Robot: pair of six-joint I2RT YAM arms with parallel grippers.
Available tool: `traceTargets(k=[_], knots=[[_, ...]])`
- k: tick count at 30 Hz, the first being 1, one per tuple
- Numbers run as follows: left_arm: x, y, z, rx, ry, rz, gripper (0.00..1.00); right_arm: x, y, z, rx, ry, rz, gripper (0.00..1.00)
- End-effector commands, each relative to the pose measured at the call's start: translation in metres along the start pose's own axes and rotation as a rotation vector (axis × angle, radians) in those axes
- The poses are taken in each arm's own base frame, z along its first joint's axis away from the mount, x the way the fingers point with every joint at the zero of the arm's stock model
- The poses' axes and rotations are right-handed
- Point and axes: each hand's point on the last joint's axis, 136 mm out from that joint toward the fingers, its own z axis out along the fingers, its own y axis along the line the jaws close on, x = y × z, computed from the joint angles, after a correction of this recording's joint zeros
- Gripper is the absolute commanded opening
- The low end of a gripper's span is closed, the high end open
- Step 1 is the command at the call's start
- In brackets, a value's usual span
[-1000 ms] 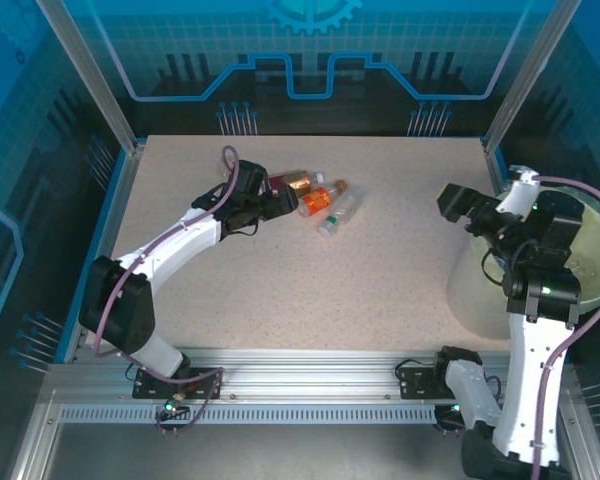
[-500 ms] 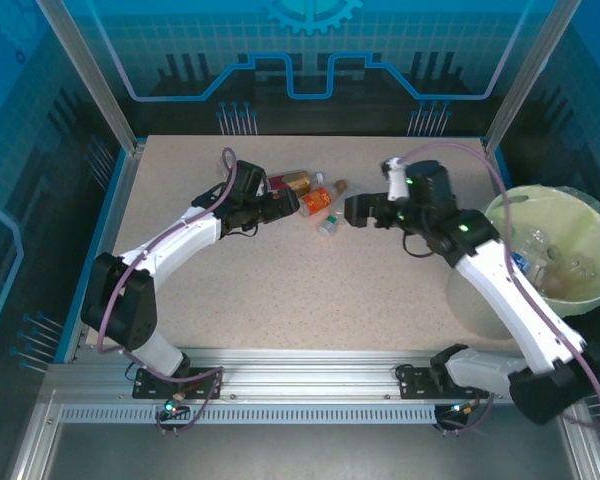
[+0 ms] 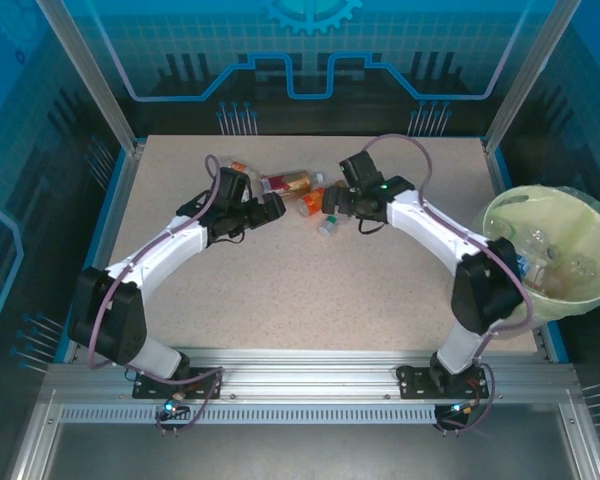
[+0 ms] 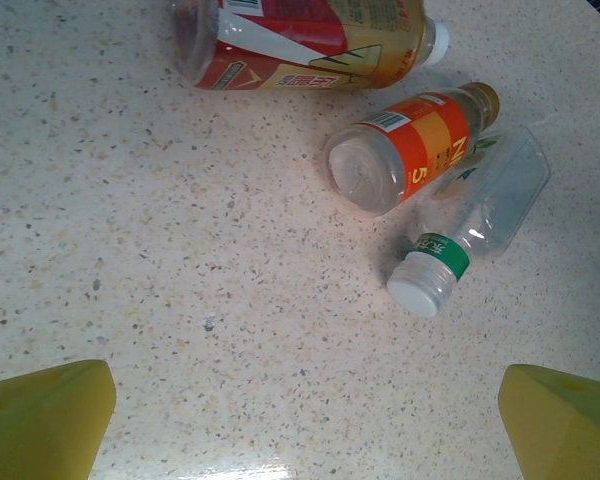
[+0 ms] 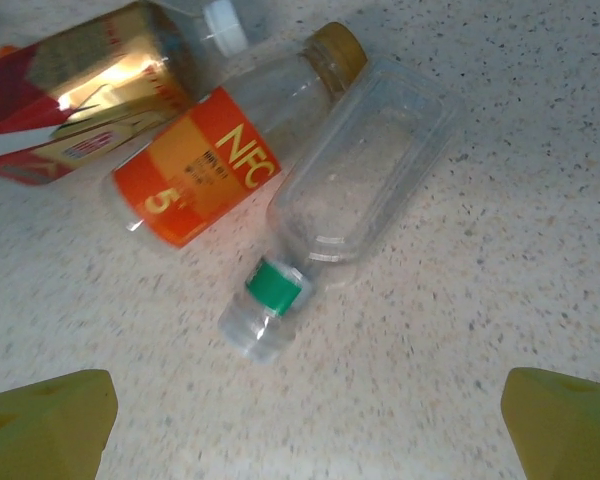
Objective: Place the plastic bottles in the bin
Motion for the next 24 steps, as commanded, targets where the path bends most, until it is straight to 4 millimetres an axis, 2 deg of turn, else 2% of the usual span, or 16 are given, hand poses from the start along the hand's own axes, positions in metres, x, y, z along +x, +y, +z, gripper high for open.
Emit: traceTargets(k=[1, 5, 13, 20, 24], knots=[[-0.001, 0.005, -0.010, -0.002, -0.011, -0.029, 0.99, -0.015, 0.004, 0.021, 0.049, -0.037, 0.080, 1.00], [-0.001, 0.010, -0.012, -0.014, -0.013, -0.028, 0.99, -0.021, 0.000, 0.048, 0.080, -0.013, 0.127, 1.00], [0.002, 0.019, -0.011, -0.029, -0.006, -0.046, 0.99, -0.015, -0.028, 0.091, 0.194, 0.067, 0.194, 1.00], [0.000, 0.017, -0.010, -0.023, -0.008, -0.050, 0.99, -0.003, -0.051, 0.089, 0.250, 0.096, 0.171, 0.95], [0.003, 0.018, -0.006, -0.023, 0.006, -0.056, 0.99, -0.001, -0.057, 0.090, 0.243, 0.111, 0.143, 0.94]])
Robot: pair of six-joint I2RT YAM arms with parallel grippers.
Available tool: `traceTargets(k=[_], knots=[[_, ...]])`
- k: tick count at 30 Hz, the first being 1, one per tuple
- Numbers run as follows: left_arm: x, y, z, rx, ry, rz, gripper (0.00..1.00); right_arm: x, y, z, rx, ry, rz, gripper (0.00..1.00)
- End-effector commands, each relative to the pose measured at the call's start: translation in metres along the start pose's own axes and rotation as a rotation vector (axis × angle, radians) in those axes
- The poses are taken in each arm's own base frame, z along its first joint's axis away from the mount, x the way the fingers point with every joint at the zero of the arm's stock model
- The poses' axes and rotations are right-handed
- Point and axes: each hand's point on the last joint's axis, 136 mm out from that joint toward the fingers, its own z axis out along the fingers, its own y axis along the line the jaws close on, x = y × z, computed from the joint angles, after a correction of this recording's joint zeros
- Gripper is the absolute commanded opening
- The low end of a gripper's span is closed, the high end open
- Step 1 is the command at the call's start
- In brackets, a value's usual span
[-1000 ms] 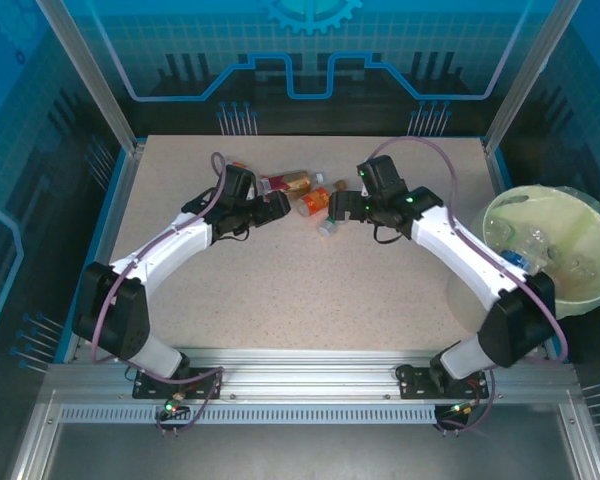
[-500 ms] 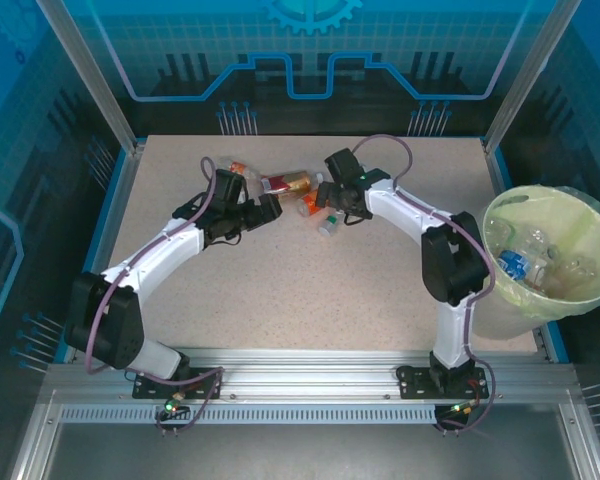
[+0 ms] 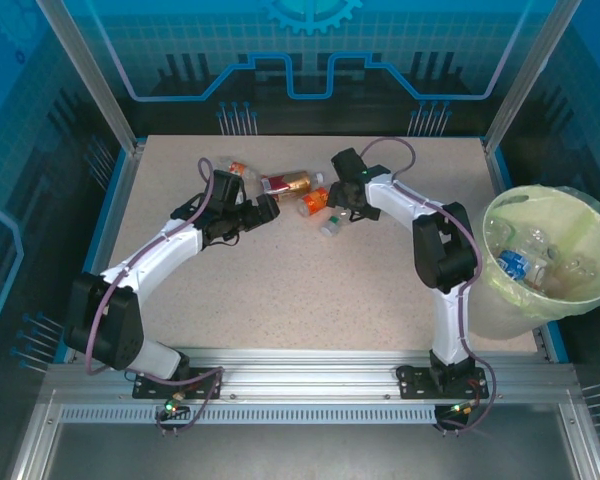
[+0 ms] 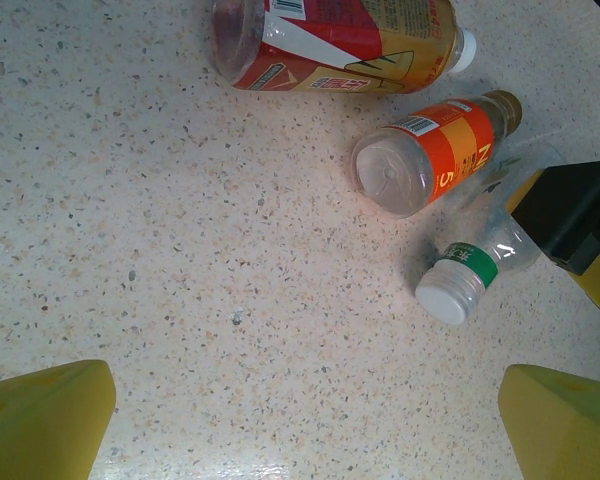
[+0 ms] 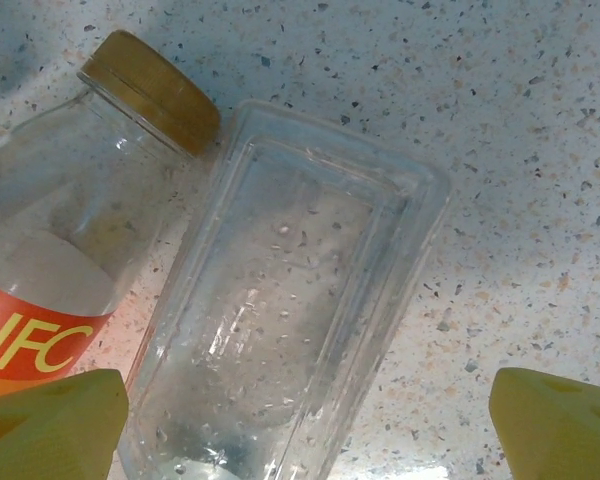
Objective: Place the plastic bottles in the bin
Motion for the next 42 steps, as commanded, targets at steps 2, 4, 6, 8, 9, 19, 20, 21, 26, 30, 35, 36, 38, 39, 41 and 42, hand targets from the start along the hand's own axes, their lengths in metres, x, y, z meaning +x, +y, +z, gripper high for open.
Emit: traceTargets(k=[2, 4, 6, 8, 9, 19, 20, 21, 26, 30, 35, 36, 38, 39, 41, 42], knots=[[0.003, 0.005, 0.000, -0.007, 0.014, -0.034, 0.99, 0.005, -0.014, 0.001, 0.015, 0.037, -0.043, 0.94], [0.003, 0.005, 0.000, -0.006, 0.016, -0.036, 0.99, 0.007, -0.006, 0.008, -0.008, 0.065, -0.053, 0.95], [0.004, 0.005, 0.001, -0.007, 0.018, -0.038, 0.99, 0.009, -0.001, 0.016, 0.001, 0.089, -0.060, 0.96], [0.004, 0.006, 0.001, -0.008, 0.020, -0.039, 0.99, 0.011, 0.003, 0.022, 0.015, 0.105, -0.074, 0.96], [0.004, 0.006, 0.001, -0.010, 0.019, -0.038, 0.99, 0.013, 0.003, 0.025, 0.029, 0.109, -0.078, 0.96], [0.004, 0.006, 0.001, -0.014, 0.018, -0.034, 0.99, 0.023, -0.018, 0.030, 0.085, 0.078, -0.067, 0.85], [0.003, 0.006, 0.002, -0.012, 0.020, -0.036, 0.99, 0.022, -0.018, 0.028, 0.077, 0.067, -0.074, 0.82], [0.004, 0.005, 0.002, -0.009, 0.024, -0.036, 0.99, 0.020, -0.018, 0.028, 0.066, 0.053, -0.089, 0.79], [0.005, -0.004, 0.002, 0.044, 0.035, -0.024, 0.99, 0.015, -0.016, 0.019, 0.028, 0.016, -0.174, 0.66], [0.007, -0.018, -0.001, 0.124, 0.041, -0.007, 0.99, 0.015, -0.013, -0.003, -0.025, -0.008, -0.208, 0.57], [0.009, -0.049, -0.008, 0.278, 0.057, 0.038, 0.99, 0.014, -0.004, -0.049, -0.119, -0.079, -0.267, 0.51], [0.010, -0.056, -0.011, 0.307, 0.055, 0.058, 0.99, 0.013, -0.001, -0.062, -0.138, -0.103, -0.287, 0.50], [0.013, -0.070, -0.016, 0.352, 0.053, 0.103, 0.99, 0.012, 0.003, -0.085, -0.165, -0.145, -0.323, 0.49], [0.015, -0.079, -0.019, 0.374, 0.051, 0.133, 0.99, 0.011, 0.005, -0.097, -0.180, -0.168, -0.338, 0.49], [0.020, -0.093, -0.025, 0.414, 0.051, 0.185, 0.99, 0.011, 0.007, -0.119, -0.206, -0.208, -0.360, 0.47], [0.024, -0.102, -0.029, 0.443, 0.052, 0.214, 0.99, 0.010, 0.007, -0.130, -0.220, -0.226, -0.366, 0.47]])
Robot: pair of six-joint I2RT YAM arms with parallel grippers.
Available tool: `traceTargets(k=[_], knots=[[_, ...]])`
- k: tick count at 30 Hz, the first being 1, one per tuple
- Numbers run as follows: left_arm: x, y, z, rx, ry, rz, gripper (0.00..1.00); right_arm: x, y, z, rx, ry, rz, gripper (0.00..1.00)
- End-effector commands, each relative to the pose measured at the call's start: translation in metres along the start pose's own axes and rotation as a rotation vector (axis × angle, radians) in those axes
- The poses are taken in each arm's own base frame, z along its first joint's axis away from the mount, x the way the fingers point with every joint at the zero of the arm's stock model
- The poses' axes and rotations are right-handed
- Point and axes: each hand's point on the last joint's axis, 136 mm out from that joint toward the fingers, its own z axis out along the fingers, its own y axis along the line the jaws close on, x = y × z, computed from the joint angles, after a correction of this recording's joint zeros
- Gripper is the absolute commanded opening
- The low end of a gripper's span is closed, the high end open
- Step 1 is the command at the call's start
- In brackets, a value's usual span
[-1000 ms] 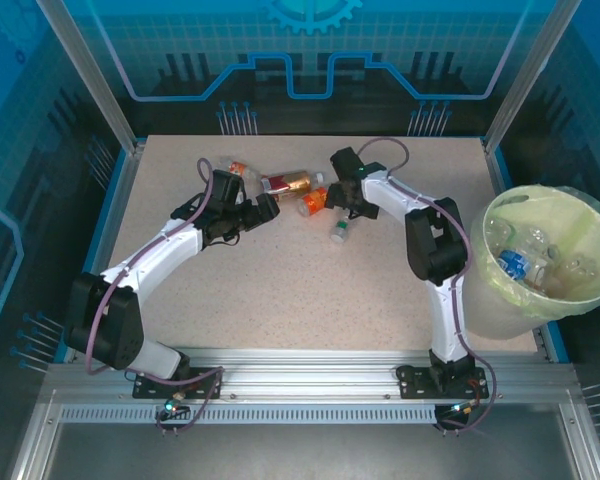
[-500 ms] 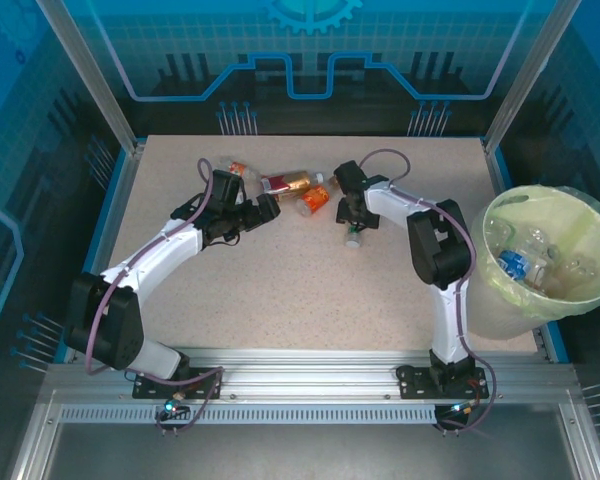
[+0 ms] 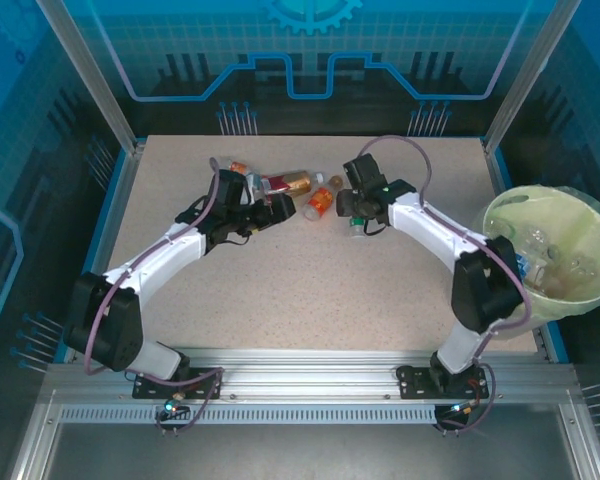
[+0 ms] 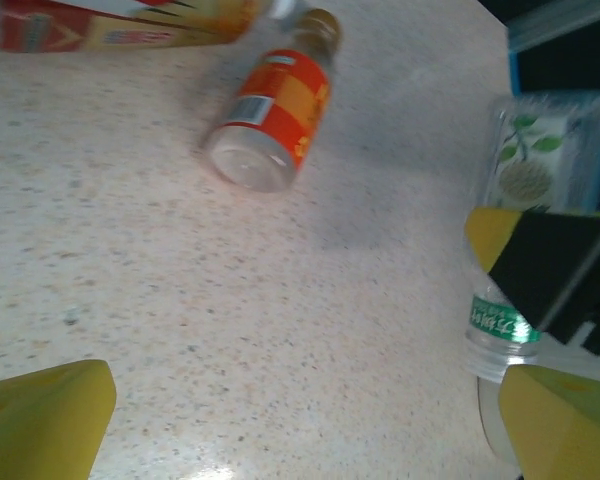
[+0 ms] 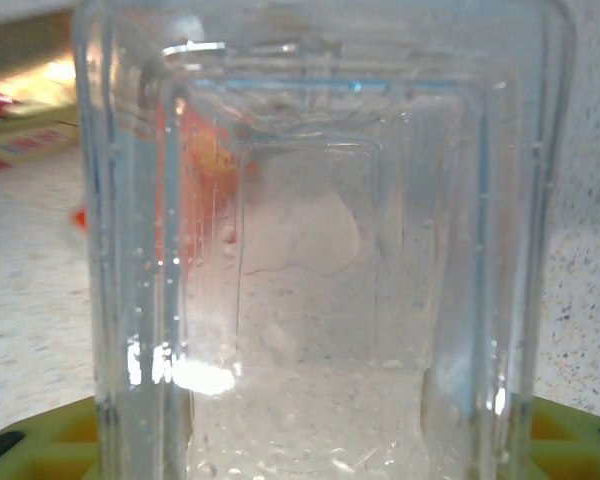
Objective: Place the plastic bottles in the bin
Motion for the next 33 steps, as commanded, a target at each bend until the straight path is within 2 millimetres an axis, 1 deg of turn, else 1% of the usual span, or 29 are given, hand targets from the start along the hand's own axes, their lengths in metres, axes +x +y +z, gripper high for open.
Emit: traceTargets(k=[1, 6, 9, 14, 17, 19, 23, 27, 29, 31, 33], knots=[[0.003, -0.055, -0.014, 0.179, -0.007, 0.159, 0.99, -0.009, 0.008, -0.034, -0.045, -0.074, -0.065, 0.47], [0.015, -0.103, -0.030, 0.340, -0.019, 0.297, 0.99, -0.024, 0.007, -0.086, -0.087, -0.184, -0.083, 0.46], [0.023, -0.121, -0.038, 0.391, -0.023, 0.357, 0.99, -0.032, -0.001, -0.118, -0.087, -0.256, -0.086, 0.46], [0.026, -0.136, -0.043, 0.443, -0.029, 0.389, 0.99, -0.041, -0.015, -0.171, -0.095, -0.368, -0.119, 0.44], [0.026, -0.139, -0.042, 0.455, -0.034, 0.387, 0.99, -0.043, -0.023, -0.202, -0.099, -0.431, -0.172, 0.43], [0.025, -0.139, -0.041, 0.457, -0.035, 0.381, 0.99, -0.043, -0.032, -0.221, -0.080, -0.463, -0.224, 0.43], [0.023, -0.139, -0.038, 0.451, -0.037, 0.375, 0.99, -0.045, -0.066, -0.253, 0.043, -0.507, -0.320, 0.42], [0.019, -0.139, -0.034, 0.447, -0.047, 0.359, 0.99, -0.052, -0.115, -0.289, 0.167, -0.580, -0.329, 0.41], [0.017, -0.141, -0.033, 0.451, -0.051, 0.348, 0.99, -0.053, -0.138, -0.302, 0.215, -0.609, -0.319, 0.41], [0.015, -0.143, -0.031, 0.454, -0.050, 0.339, 0.99, -0.053, -0.160, -0.308, 0.284, -0.617, -0.331, 0.39], [0.013, -0.144, -0.030, 0.450, -0.050, 0.331, 0.99, -0.052, -0.182, -0.309, 0.363, -0.602, -0.358, 0.39]])
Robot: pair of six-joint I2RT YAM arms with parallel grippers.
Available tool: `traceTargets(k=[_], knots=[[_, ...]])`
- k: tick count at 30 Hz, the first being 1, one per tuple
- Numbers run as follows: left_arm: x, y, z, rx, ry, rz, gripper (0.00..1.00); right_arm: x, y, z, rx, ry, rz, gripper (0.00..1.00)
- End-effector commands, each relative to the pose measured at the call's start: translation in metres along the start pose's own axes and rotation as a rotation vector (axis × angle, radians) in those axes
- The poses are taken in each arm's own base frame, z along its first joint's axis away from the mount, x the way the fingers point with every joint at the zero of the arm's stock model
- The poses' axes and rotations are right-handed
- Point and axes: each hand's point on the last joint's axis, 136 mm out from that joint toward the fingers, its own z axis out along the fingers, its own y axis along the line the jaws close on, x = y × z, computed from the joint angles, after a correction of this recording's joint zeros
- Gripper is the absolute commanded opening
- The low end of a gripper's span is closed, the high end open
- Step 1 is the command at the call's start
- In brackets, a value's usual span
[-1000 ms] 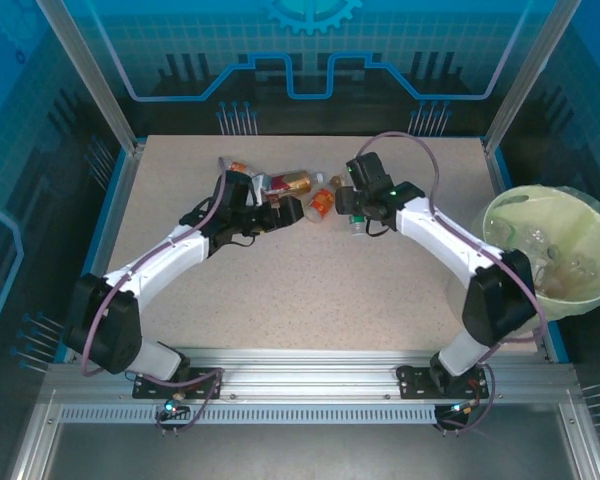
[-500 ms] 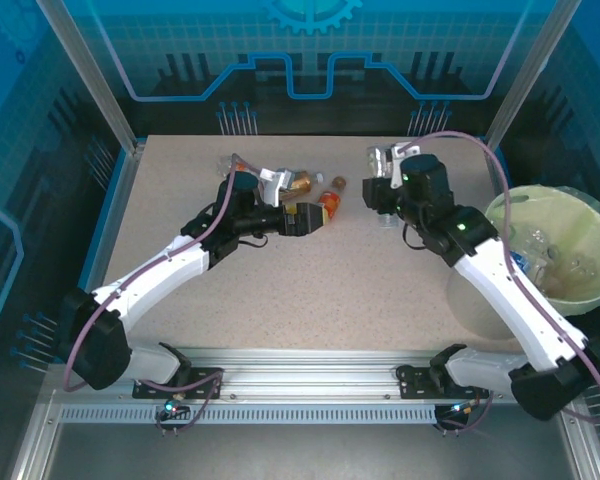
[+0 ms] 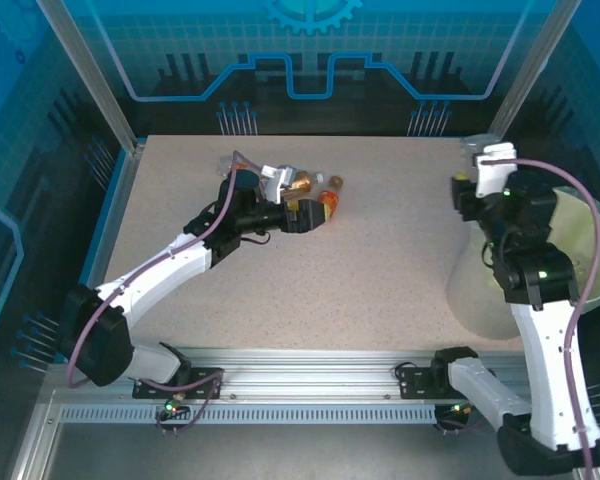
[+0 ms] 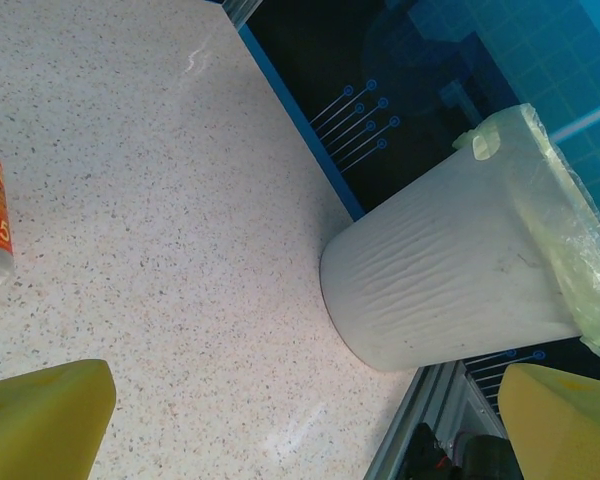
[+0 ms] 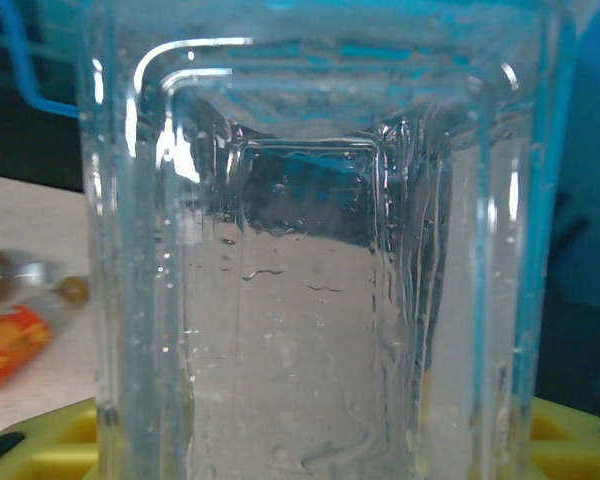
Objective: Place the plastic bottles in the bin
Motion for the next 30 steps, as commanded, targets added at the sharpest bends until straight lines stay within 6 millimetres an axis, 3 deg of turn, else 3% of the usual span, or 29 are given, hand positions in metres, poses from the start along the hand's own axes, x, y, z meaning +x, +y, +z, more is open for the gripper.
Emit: traceTargets(k=[1, 9, 17, 19, 23, 30], knots=[[-0.018, -0.016, 0.003, 0.038, -0.039, 0.012, 0.99, -0.001, -0.022, -0.002, 0.042, -0.013, -0.146, 0.38], [-0.028, -0.014, 0.007, 0.008, -0.041, -0.006, 0.99, 0.042, -0.092, 0.002, 0.292, 0.180, -0.300, 0.39], [-0.034, -0.012, 0.014, -0.002, -0.040, -0.033, 0.99, 0.069, -0.138, -0.001, 0.470, 0.256, -0.293, 0.41], [-0.034, -0.010, 0.015, -0.008, -0.042, -0.035, 0.99, 0.075, -0.152, -0.005, 0.522, 0.266, -0.256, 0.45], [-0.035, -0.008, 0.016, -0.016, -0.042, -0.039, 0.99, 0.087, -0.156, 0.004, 0.524, 0.278, -0.284, 0.54], [-0.033, -0.005, 0.013, -0.035, -0.049, -0.038, 0.99, 0.083, -0.161, -0.001, 0.574, 0.253, -0.252, 1.00]])
